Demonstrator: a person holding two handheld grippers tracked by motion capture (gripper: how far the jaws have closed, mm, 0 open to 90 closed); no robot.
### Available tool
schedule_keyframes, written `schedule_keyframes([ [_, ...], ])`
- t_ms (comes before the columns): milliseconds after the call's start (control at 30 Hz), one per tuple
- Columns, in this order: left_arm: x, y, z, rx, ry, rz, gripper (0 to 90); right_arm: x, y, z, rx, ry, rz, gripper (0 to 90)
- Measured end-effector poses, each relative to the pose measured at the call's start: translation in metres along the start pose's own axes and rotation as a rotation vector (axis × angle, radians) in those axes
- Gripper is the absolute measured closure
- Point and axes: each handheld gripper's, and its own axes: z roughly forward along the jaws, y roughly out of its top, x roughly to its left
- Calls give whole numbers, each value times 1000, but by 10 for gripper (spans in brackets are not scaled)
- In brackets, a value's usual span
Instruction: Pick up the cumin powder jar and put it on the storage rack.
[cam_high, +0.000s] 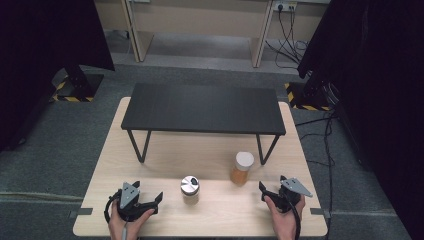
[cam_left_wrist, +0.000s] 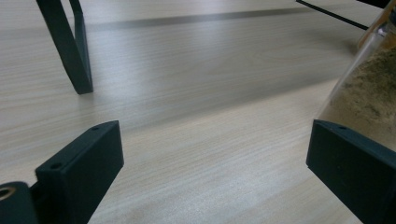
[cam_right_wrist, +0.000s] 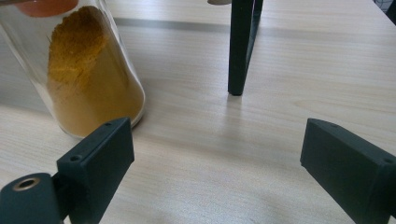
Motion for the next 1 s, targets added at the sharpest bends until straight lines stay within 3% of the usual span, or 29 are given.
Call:
schedule_keyframes([
  [367, 5, 0, 1, 1, -40, 14, 39, 0, 0, 0, 2, 4, -3, 98],
  [800, 8, 2, 1, 8, -55, 18, 39, 0, 0, 0, -1, 5, -8, 98],
  [933, 12, 2, 2, 6, -79, 17, 42, 0, 0, 0, 1, 3, -11, 98],
  [1000, 16, 3, 4, 8, -120, 27, 44, 1, 1, 0, 3, 3, -16, 98],
])
